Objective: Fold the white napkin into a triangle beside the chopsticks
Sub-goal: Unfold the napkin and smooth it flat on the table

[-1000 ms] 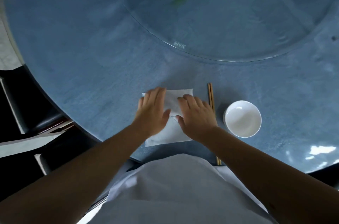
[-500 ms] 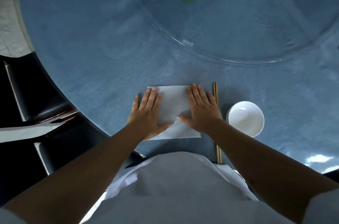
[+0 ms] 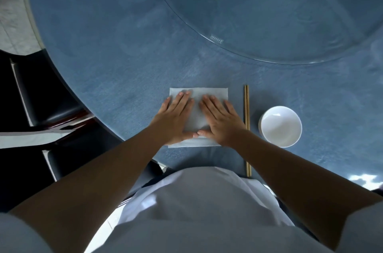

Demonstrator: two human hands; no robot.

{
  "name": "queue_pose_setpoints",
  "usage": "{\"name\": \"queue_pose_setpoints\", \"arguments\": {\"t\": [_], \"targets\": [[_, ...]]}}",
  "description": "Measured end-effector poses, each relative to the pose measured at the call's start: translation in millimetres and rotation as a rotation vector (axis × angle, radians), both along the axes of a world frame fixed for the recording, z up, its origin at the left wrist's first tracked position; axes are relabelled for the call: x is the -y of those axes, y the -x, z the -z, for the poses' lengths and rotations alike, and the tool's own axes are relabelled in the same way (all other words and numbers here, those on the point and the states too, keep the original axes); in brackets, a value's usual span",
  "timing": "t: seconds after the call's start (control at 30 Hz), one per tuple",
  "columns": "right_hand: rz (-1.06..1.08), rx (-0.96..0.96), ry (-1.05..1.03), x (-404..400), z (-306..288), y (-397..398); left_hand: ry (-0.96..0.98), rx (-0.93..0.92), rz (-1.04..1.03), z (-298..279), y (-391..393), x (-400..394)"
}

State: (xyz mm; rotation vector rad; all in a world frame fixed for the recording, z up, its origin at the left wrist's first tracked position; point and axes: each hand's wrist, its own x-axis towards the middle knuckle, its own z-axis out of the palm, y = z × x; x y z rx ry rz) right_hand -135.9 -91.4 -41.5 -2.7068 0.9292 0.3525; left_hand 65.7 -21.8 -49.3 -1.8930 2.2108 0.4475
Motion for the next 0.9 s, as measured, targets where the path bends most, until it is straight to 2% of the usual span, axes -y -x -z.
{"name": "queue_pose_setpoints", "arguments": {"t": [0.23, 0.9], "targets": [[-0.007, -0.125, 0.006, 16, -5, 9, -0.1, -0.004, -0.112, -4, -19, 9], [-0.071, -0.274, 0.012, 26, -14, 29, -0.175, 0.135, -0.034, -21, -48, -20]]}}
